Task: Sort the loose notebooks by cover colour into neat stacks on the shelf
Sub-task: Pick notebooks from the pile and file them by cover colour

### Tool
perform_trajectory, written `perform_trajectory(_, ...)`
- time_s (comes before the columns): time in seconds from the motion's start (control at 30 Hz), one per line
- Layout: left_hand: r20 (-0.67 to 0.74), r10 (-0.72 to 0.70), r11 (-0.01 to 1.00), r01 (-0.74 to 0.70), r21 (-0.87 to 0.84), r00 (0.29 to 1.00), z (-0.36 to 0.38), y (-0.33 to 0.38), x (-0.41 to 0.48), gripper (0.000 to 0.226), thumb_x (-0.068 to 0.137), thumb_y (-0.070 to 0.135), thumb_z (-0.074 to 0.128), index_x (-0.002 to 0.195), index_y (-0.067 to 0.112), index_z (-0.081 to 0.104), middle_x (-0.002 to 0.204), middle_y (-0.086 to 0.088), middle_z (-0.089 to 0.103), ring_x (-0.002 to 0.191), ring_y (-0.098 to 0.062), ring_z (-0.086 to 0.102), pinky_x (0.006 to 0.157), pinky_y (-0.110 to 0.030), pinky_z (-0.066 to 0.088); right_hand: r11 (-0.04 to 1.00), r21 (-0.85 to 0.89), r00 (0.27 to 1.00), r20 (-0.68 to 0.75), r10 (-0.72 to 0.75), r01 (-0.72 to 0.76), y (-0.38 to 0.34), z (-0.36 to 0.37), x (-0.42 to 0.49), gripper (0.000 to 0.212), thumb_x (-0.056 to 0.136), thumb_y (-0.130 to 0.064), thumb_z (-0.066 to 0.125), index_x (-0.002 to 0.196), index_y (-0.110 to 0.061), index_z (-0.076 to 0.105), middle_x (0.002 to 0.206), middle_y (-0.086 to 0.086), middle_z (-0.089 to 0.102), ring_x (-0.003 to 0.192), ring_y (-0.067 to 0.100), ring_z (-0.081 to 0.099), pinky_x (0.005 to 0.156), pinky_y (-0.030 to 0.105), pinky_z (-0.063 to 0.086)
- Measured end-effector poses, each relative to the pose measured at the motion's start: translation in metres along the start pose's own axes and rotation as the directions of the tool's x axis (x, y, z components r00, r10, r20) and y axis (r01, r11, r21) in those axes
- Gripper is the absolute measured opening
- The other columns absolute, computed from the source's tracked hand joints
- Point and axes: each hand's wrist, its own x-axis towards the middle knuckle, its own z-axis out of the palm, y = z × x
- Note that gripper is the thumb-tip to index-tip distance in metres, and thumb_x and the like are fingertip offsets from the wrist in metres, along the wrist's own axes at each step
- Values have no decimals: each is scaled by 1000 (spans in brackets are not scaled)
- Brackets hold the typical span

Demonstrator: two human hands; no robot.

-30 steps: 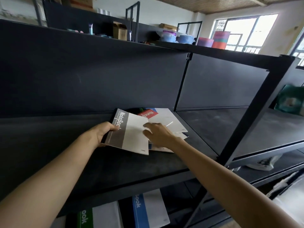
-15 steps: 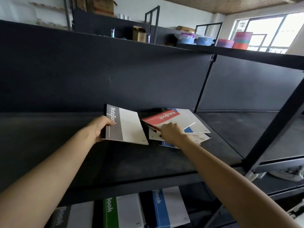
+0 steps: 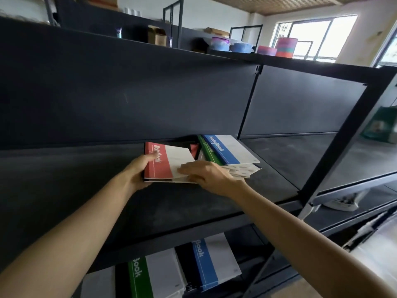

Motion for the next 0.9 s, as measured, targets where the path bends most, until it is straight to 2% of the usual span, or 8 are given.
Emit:
perform_trajectory(0.1,18,19,995,-21,98,1000,4,0,6,34,92,11,55,124,12,45,89,-10,60,77,-24,59,62,-35,46,994,45,990,109,93,-99,12,-8,-1,34,97,-21,50,128,-10,59,137,6,53,121,22,53,105,30,40)
perform_trajectory(0.23,-18,58,997,-57,55,998,12,0,13,36,91,2,55,121,19,47,86,-6,59,74,-23,57,63,-34,45,899,-9,883,-191,429,-438,56,-12,10,26,99,-22,42,103,-8,63,122,15,59,101,25,54,82,29,43)
perform_trajectory(0.33,-26,79,997,-80,-19,997,19,-1,17,30,91,1,54,114,19,47,90,-6,60,73,-23,56,58,-32,43,697,-103,705,-130,698,-709,86,-1,13,41,98,-37,38,130,-13,49,131,18,45,122,36,40,100,43,38)
perform_trajectory(0.4,-30,89,995,-91,-51,996,23,-2,22,30,92,1,54,115,19,47,92,-6,60,75,-23,57,59,-33,44,638,-155,651,-47,758,-754,93,11,12,48,97,-46,34,138,-22,39,137,18,37,126,39,33,104,51,34)
perform_trajectory(0.5,-31,97,992,-99,-78,995,31,-4,27,35,91,2,54,121,19,47,91,-6,60,77,-24,58,60,-35,46,665,-155,683,-132,719,-730,96,14,14,44,96,-49,37,131,-25,49,126,16,49,114,35,46,90,41,45)
perform_trajectory(0.6,-44,92,993,-95,-68,995,37,-5,28,41,91,3,55,128,18,45,97,-8,60,80,-25,59,65,-37,47,656,-161,675,-133,726,-737,100,2,17,36,93,-42,46,122,-24,59,117,12,59,101,29,54,71,28,40)
perform_trajectory(0.77,-59,102,994,-103,-26,993,41,-4,30,47,91,7,55,134,19,42,110,-10,58,94,-29,56,79,-42,46,633,-405,724,-119,679,-660,88,-5,19,34,98,-25,44,126,-8,54,119,13,60,104,26,59,74,30,44)
perform_trajectory(0.9,-77,87,996,-87,1,993,36,-3,29,49,90,10,57,136,15,42,114,-12,58,94,-28,57,77,-40,45,675,-434,775,-92,625,-597,74,-7,27,35,98,-11,45,130,1,42,125,13,57,112,26,59,86,28,47)
